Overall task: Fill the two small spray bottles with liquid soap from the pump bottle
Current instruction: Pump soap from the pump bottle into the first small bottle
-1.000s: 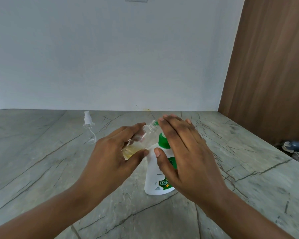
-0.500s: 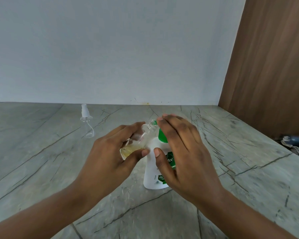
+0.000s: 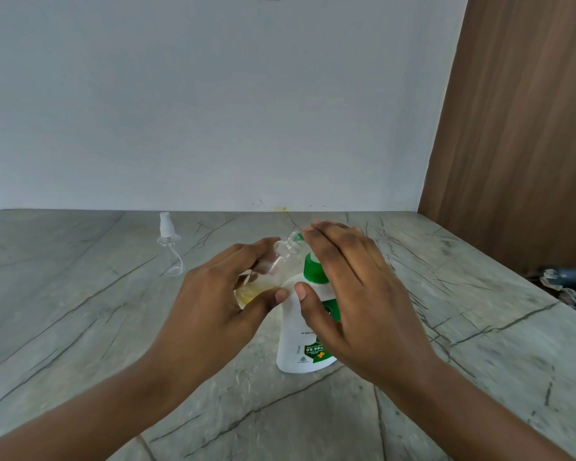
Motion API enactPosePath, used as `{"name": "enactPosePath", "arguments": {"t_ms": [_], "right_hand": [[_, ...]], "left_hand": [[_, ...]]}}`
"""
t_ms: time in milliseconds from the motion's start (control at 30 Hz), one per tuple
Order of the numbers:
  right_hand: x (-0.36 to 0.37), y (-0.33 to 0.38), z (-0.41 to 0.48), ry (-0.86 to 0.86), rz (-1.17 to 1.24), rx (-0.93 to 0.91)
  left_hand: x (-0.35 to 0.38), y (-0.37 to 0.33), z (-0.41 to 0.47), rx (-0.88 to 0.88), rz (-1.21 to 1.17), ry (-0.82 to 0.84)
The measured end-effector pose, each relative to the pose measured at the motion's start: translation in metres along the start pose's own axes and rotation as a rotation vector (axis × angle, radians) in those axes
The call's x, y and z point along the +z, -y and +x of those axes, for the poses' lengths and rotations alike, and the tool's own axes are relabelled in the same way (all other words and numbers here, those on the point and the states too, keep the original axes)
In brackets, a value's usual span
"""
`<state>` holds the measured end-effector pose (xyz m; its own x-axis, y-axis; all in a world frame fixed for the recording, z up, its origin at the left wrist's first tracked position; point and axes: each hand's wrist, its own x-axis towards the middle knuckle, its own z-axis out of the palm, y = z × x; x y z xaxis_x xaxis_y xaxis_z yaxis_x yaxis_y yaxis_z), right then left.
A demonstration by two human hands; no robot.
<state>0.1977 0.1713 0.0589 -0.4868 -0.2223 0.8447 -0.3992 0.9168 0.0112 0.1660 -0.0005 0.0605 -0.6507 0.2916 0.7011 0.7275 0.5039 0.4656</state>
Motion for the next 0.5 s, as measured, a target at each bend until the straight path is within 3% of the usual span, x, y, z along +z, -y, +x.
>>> {"name": "enactPosePath", "arguments": {"t_ms": [500], "right_hand": [[0.0047,0.0034,0.0016,-0.116,0.018,-0.004]], "left_hand": [[0.0018,-0.0002,-0.0016,0.009,0.000,-0.026]]}}
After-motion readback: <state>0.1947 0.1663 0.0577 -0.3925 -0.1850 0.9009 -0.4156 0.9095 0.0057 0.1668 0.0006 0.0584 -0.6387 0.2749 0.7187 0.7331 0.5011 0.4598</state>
